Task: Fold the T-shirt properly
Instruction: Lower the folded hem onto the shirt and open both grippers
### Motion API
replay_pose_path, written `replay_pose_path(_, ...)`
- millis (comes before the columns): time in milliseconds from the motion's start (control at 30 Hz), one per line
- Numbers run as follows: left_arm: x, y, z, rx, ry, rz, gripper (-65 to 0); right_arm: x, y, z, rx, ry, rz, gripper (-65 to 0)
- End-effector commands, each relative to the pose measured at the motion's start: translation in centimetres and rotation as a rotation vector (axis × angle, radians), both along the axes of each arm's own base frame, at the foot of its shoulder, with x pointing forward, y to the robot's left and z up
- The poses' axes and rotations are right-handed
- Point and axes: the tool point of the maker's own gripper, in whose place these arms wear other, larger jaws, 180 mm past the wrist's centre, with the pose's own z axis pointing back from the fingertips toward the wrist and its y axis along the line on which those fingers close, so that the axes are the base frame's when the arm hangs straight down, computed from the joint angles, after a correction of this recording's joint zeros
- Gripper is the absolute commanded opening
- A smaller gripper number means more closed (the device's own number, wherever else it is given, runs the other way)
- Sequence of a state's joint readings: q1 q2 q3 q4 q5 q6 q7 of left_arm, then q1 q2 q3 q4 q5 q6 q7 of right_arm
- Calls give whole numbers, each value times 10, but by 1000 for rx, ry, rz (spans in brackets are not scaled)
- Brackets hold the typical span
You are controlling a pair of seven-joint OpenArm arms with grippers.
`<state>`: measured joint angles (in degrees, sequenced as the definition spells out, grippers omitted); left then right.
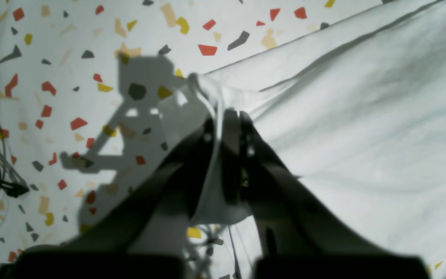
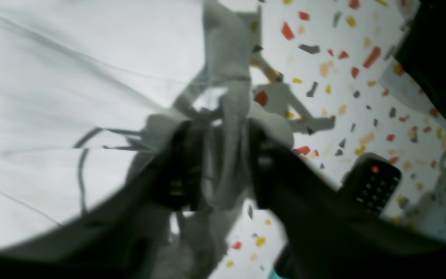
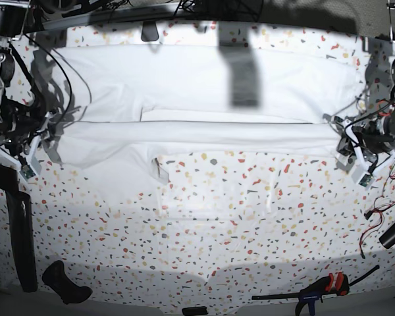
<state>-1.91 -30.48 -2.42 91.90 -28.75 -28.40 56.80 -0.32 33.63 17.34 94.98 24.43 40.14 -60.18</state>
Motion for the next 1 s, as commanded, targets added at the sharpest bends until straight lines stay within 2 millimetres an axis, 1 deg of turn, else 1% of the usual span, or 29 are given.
replay_pose_path(0, 10, 7, 15, 10, -48, 7, -524, 8, -3, 15, -1, -45, 5, -380)
replay_pose_path(67, 10, 7, 15, 13, -48, 8, -424, 8, 0, 16, 15, -48, 9, -361)
replay_pose_path(100, 10, 9, 14, 22, -47, 9, -389, 8, 1, 16, 21, -49, 11, -361)
replay_pose_path(133, 10, 11, 13, 38, -47, 10, -371, 8, 2, 15, 27, -46, 12, -361)
replay_pose_path(267, 10, 18, 11, 82, -42, 17, -368, 0, 4, 10, 46, 9, 9, -361)
replay_pose_path(333, 10, 21, 11, 98, -41, 23, -368, 1, 5, 12, 48, 5, 10, -361)
replay_pose_path(400, 9, 23, 10, 110, -36, 24, -368, 7, 6, 18, 56, -25, 16, -361)
replay_pose_path(467, 7, 24, 9, 115, -24, 25, -368, 20, 10, 30, 75, -93, 29, -361)
replay_pose_path(500, 8, 24, 9, 114, -26, 25, -368, 30, 14, 39, 95, -150, 41, -361)
replay_pose_path(600, 11, 22, 12, 100, -49, 26, -368, 57, 30, 75, 183, -346, 89, -362)
replay_pose_path(667, 12, 22, 12, 97, -54, 33, -368, 68, 40, 93, 242, -405, 105, -362)
replay_pose_path(700, 12, 23, 13, 96, -54, 43, -368, 74, 42, 98, 255, -423, 102, -362)
replay_pose_path(767, 13, 24, 13, 95, -54, 56, -368, 88, 41, 104, 286, -449, 77, -362)
replay_pose_path(833, 13, 23, 13, 92, -55, 56, -368, 104, 39, 104, 343, -459, 38, -362)
replay_pose_path(967, 13, 19, 14, 60, -54, 53, -368, 138, 29, 98, 456, -440, -54, -362)
